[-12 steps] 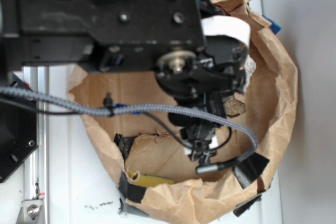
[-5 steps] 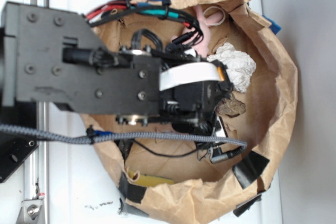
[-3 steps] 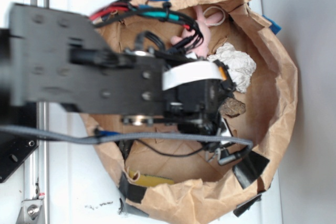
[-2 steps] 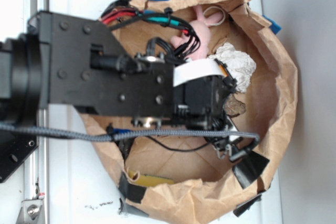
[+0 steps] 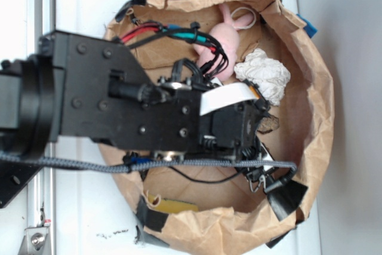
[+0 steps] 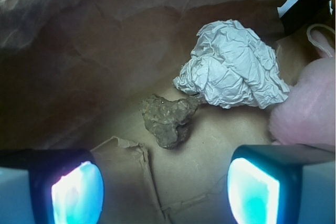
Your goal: Grab the rock.
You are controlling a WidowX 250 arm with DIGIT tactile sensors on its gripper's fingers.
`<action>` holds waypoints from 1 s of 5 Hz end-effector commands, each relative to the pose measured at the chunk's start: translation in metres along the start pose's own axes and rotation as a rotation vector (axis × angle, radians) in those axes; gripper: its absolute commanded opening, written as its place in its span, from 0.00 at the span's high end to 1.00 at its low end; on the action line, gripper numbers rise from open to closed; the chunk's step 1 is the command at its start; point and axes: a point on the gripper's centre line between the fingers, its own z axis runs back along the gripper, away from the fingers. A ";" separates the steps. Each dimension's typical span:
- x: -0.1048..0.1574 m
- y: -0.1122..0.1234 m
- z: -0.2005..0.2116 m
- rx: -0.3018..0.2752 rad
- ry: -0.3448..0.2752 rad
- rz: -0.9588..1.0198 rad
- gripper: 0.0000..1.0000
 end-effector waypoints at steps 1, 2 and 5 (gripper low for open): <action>0.005 -0.005 0.009 -0.024 -0.031 0.002 0.00; 0.005 -0.005 0.009 -0.024 -0.031 0.002 0.00; -0.010 0.000 -0.013 -0.099 -0.033 0.027 0.00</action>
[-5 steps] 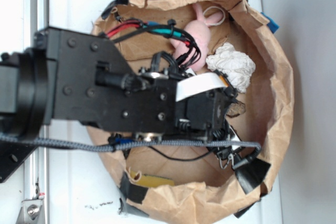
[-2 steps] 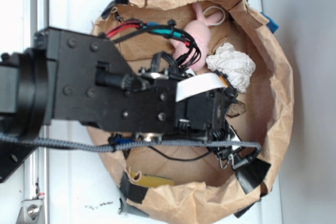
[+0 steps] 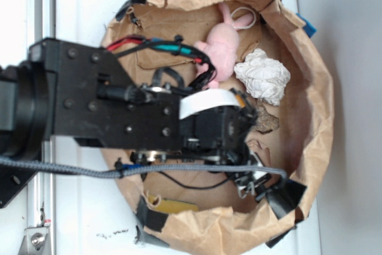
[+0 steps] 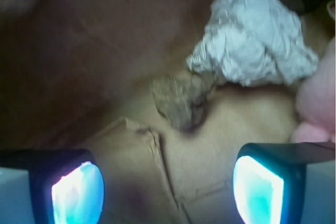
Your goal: Grab the rock.
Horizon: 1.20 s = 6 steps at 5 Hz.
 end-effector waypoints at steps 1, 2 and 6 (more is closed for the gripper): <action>0.012 0.004 -0.012 0.003 -0.027 0.030 0.00; 0.019 0.008 -0.017 -0.001 -0.029 0.039 0.00; 0.034 0.020 -0.023 0.043 -0.114 0.081 0.00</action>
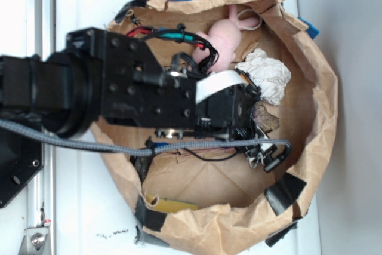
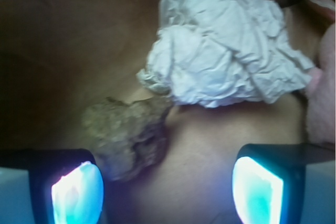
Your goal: Grab the rock.
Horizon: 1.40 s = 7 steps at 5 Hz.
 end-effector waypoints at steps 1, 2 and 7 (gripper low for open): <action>0.019 -0.017 -0.002 -0.057 -0.077 0.003 0.00; 0.018 -0.026 -0.007 -0.061 -0.106 -0.033 0.00; 0.009 -0.037 -0.012 -0.071 -0.124 -0.083 1.00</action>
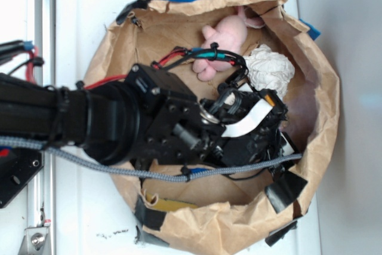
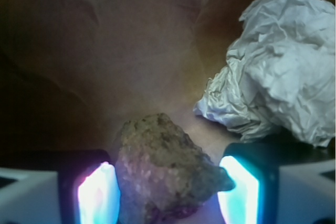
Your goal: Grab the rock.
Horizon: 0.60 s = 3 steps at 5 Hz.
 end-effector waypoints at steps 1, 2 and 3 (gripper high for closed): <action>0.002 -0.006 0.010 -0.012 0.008 -0.009 1.00; 0.001 -0.007 0.050 -0.072 0.096 -0.050 1.00; 0.009 -0.011 0.107 -0.193 0.244 -0.083 1.00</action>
